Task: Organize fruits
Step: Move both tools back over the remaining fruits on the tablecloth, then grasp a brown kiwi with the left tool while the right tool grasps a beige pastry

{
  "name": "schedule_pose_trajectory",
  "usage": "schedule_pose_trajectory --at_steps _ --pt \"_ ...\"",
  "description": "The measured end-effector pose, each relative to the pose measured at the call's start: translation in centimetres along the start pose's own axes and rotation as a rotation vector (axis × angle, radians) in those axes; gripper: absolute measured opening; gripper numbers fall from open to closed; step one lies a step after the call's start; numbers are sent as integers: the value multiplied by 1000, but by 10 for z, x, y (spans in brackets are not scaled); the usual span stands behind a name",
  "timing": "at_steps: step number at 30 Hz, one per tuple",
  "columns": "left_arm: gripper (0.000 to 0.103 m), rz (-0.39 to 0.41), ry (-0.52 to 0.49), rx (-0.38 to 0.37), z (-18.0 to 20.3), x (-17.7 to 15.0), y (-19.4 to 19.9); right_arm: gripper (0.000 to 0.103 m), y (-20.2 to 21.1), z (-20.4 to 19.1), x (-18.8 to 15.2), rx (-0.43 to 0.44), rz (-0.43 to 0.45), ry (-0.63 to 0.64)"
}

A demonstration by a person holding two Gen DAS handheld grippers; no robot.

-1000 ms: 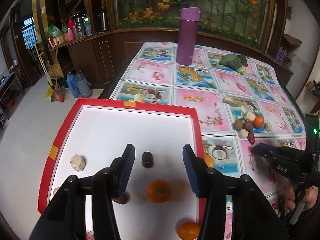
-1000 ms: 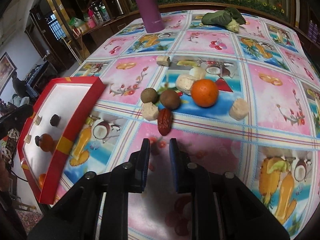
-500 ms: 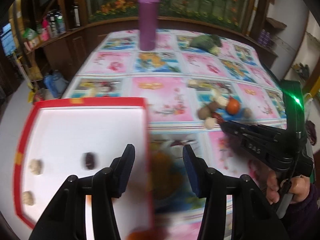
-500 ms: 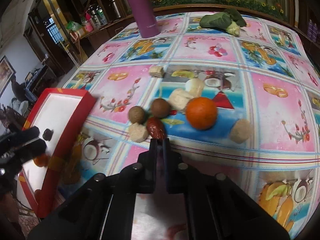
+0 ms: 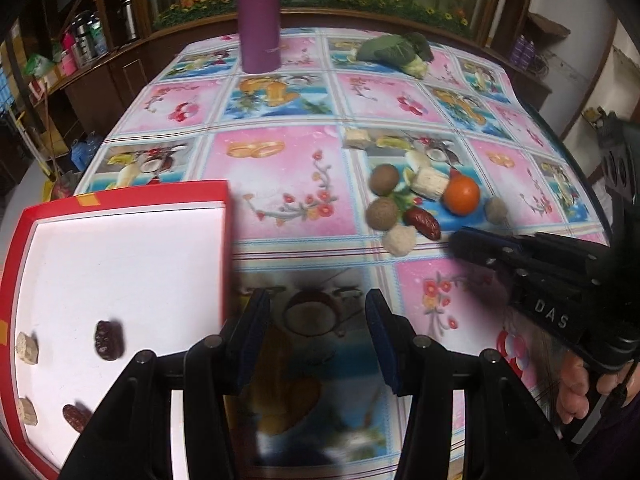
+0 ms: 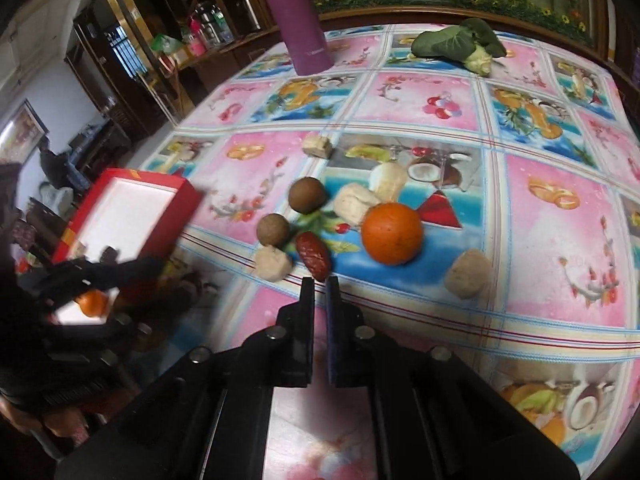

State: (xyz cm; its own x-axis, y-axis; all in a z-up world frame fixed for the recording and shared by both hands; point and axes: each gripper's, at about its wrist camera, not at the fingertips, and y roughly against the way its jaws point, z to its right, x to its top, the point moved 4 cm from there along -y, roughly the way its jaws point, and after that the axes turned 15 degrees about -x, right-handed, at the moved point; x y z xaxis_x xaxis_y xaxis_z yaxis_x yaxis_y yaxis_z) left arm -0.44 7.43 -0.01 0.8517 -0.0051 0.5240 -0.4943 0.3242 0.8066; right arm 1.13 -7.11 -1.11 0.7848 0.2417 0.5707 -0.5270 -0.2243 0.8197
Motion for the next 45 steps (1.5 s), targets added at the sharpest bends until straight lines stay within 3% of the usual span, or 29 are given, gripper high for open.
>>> schedule_pose_trajectory --at_steps 4,6,9,19,22,24,26,36,40,43,45 --pt "49 7 -17 -11 3 2 3 6 21 29 -1 41 42 -87" --pt "49 5 -35 -19 8 3 0 6 28 45 -4 4 68 -100" --pt "49 -13 -63 -31 19 5 -14 6 20 63 -9 -24 29 -126" --pt "49 -34 -85 -67 37 16 -42 13 1 60 -5 -73 -26 -101" --pt "49 -32 -72 -73 36 18 -47 26 4 63 -5 -99 -15 -98" --pt "49 -27 -69 -65 36 19 -49 54 8 66 -5 -130 6 -98" --pt "49 -21 -68 -62 36 21 -50 57 13 71 -3 -137 31 -114" --pt "49 8 -79 -52 40 27 -57 57 2 65 5 -131 28 -116" --pt "36 25 -67 -51 36 29 -55 56 -5 58 9 -172 35 -90" --pt "27 33 -64 -48 33 30 -55 44 -6 59 8 -171 35 -95" --pt "23 37 -56 -48 31 30 -54 26 -8 61 7 -219 38 -81"
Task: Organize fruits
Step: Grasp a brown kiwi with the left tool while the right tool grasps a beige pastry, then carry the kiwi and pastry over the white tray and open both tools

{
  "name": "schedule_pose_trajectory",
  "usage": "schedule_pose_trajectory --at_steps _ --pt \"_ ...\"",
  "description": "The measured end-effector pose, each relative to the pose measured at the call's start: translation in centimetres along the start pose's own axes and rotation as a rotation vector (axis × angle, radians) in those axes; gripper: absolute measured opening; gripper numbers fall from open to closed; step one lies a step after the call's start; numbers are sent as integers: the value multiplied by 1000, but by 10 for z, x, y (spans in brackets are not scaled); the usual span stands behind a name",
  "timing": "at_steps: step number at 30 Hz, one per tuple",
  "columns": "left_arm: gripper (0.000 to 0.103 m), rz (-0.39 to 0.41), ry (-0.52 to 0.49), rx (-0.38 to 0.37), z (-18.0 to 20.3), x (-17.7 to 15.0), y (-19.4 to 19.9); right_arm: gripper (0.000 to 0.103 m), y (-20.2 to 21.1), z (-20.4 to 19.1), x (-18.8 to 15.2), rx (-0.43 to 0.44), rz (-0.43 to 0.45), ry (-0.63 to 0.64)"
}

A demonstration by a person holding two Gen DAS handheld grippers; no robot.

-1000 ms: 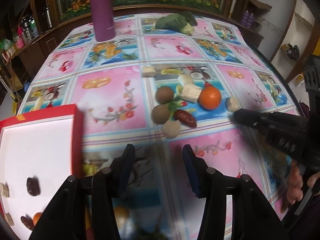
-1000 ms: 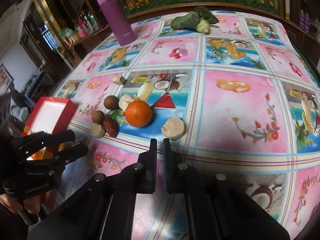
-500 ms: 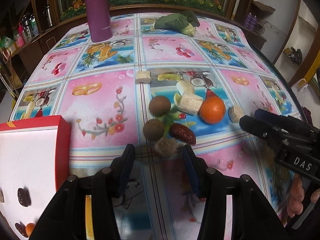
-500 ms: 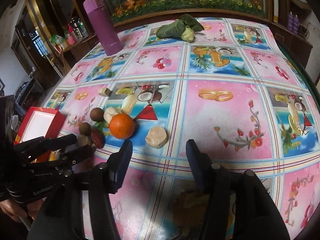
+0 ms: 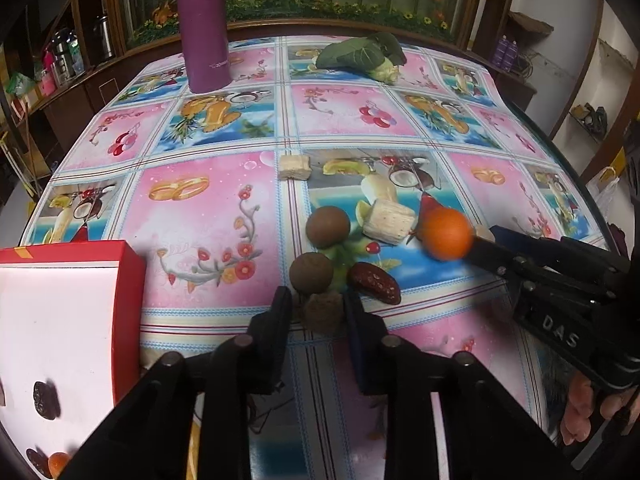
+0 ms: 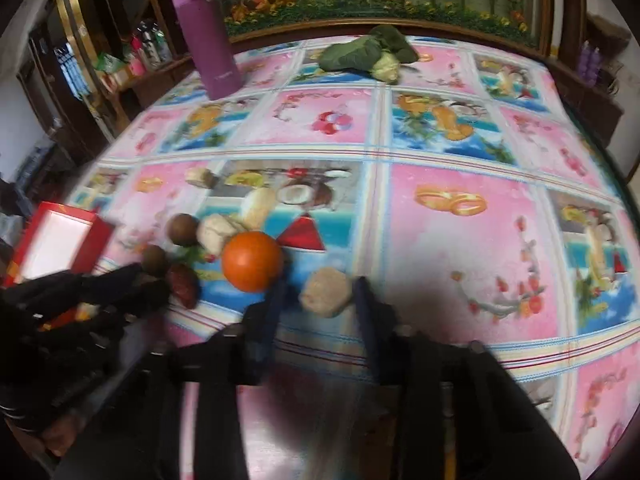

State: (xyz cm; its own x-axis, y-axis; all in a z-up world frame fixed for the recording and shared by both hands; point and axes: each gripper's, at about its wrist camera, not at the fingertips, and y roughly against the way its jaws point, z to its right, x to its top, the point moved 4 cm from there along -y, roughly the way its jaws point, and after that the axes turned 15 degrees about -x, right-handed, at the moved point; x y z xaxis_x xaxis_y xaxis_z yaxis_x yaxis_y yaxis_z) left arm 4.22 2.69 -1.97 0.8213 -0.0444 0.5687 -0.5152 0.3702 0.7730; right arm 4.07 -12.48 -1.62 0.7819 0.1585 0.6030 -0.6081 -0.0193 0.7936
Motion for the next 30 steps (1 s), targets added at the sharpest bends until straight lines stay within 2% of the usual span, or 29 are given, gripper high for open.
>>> schedule_pose_trajectory --at_steps 8,11,15,19,25,30 --pt "21 1 32 -29 0 -9 11 26 6 8 -6 38 -6 -19" --pt "21 29 25 -28 2 -12 29 26 13 11 -7 52 13 -47" --pt "21 85 6 -11 0 -17 63 26 28 5 -3 122 54 -87" --pt "21 140 -3 49 -20 -24 104 26 46 -28 -3 166 86 -36" --pt "21 203 73 171 -84 -33 159 26 70 -102 1 262 108 69" --pt "21 211 147 270 -143 -45 187 26 80 -156 10 296 117 135"
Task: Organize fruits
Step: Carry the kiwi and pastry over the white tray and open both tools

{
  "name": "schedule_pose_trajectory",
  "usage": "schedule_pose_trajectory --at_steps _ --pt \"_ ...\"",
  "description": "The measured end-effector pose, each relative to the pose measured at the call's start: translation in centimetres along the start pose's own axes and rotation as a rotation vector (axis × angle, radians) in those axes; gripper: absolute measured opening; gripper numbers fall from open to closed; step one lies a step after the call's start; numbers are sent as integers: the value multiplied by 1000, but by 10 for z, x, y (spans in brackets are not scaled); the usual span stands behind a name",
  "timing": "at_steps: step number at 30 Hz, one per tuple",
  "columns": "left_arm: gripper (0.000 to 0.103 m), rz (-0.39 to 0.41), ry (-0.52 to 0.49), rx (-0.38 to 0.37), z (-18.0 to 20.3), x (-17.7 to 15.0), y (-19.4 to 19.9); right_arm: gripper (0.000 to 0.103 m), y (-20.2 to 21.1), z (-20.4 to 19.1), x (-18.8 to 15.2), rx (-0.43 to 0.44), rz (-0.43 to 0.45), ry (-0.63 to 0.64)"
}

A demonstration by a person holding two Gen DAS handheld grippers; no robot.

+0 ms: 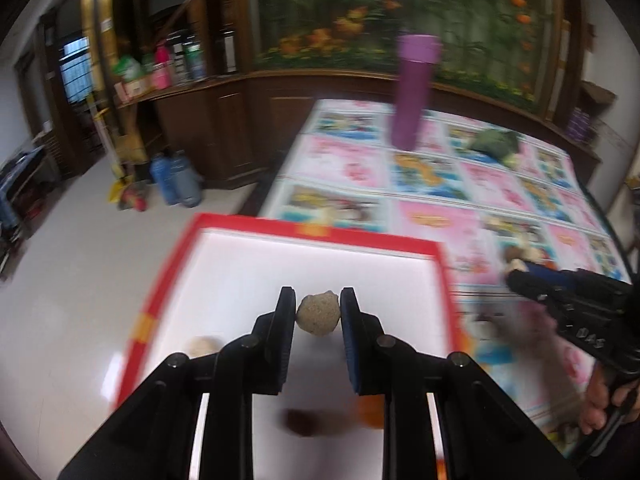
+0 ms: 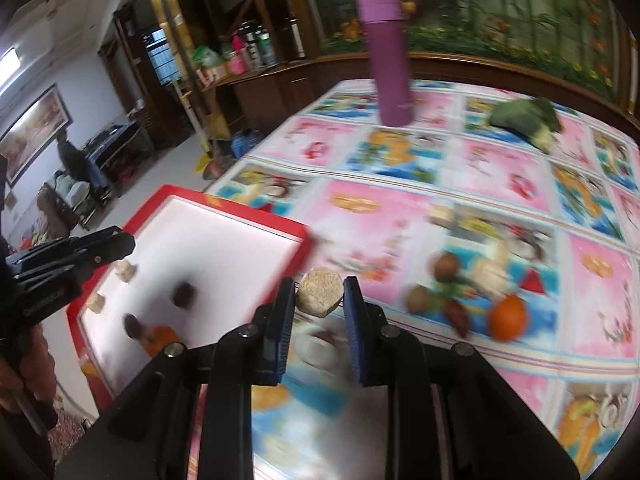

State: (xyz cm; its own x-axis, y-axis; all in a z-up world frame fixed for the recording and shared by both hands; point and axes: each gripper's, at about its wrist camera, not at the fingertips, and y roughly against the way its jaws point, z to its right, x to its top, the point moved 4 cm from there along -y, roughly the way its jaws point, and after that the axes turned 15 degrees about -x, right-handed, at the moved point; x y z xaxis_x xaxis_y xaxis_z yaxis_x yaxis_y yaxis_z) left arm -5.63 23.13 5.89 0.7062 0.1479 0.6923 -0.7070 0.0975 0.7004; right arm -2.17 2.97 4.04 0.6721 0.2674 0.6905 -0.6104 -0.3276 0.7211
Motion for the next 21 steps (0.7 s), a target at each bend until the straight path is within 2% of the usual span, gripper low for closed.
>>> schedule_pose_trajectory --at_steps 3,10,15,21 --pt "21 -16 30 37 -31 -5 0 26 -8 -27 9 24 -13 27" --pt "21 -54 51 70 -61 -21 -6 26 -44 -82 12 26 -104 88" --pt "21 -81 41 91 -69 -28 -9 27 -61 -93 7 11 -147 95" --pt "21 -102 40 95 -70 -32 -15 27 -70 -90 2 -13 -182 82"
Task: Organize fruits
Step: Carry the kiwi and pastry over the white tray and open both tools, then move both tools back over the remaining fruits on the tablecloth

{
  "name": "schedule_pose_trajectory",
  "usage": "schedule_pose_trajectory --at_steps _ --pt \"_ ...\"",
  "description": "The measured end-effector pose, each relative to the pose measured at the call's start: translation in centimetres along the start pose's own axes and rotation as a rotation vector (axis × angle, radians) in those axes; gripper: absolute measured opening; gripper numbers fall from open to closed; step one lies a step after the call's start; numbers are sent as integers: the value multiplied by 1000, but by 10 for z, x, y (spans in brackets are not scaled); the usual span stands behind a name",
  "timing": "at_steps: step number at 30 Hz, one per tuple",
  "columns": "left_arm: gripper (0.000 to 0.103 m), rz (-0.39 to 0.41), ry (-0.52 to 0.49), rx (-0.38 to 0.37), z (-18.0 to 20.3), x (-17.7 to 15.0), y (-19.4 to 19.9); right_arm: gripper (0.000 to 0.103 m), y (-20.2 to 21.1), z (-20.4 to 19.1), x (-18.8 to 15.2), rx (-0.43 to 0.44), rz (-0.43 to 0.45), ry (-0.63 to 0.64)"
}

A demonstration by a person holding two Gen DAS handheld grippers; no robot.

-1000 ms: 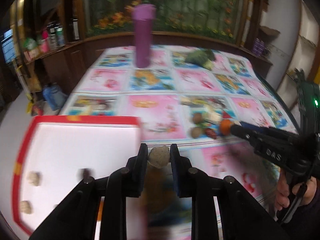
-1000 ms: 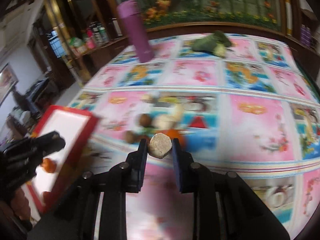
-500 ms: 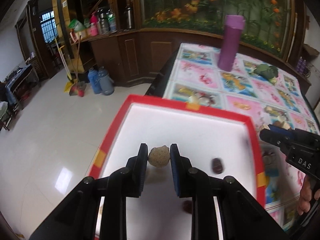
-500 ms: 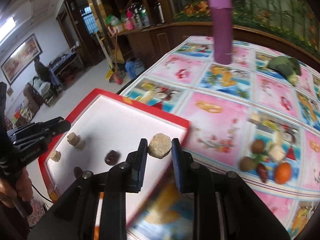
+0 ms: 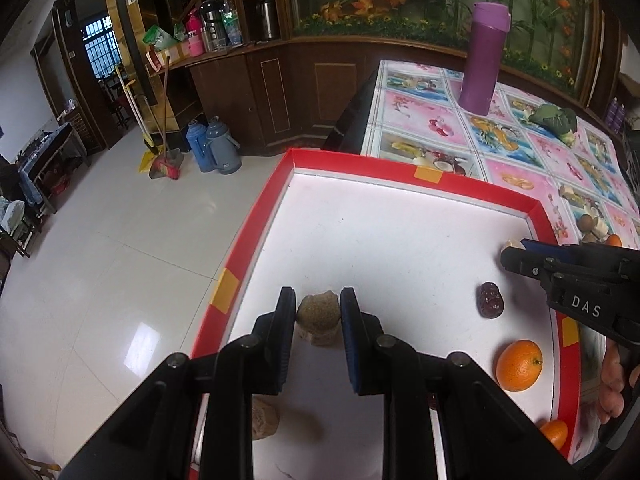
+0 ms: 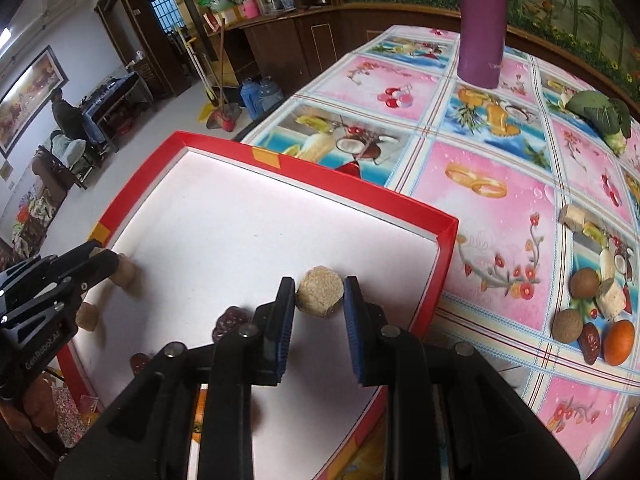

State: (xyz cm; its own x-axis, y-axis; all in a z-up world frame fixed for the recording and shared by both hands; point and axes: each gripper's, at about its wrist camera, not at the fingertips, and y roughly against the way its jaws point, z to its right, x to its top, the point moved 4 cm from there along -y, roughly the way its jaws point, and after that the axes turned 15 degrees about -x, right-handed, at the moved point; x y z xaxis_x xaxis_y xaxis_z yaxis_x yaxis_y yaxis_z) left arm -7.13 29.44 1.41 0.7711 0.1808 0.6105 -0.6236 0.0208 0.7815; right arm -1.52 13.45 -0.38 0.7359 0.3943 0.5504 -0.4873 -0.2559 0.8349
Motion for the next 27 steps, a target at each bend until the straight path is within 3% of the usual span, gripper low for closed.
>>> schedule_pose_trajectory --at_steps 10,12,14,17,21,27 --pt "22 -21 4 29 1 -3 0 27 -2 0 -2 12 -27 2" --pt "28 -19 8 40 1 -3 3 27 3 -1 -2 34 -17 1" --pt "42 -5 10 48 3 -1 7 27 14 -1 -1 52 21 12" --pt "47 25 7 53 8 3 16 27 29 3 0 58 72 17" --pt "47 60 -20 34 25 12 27 27 49 25 -2 48 131 -6" --pt "49 75 -98 -54 74 19 30 27 66 81 -17 -7 165 -75"
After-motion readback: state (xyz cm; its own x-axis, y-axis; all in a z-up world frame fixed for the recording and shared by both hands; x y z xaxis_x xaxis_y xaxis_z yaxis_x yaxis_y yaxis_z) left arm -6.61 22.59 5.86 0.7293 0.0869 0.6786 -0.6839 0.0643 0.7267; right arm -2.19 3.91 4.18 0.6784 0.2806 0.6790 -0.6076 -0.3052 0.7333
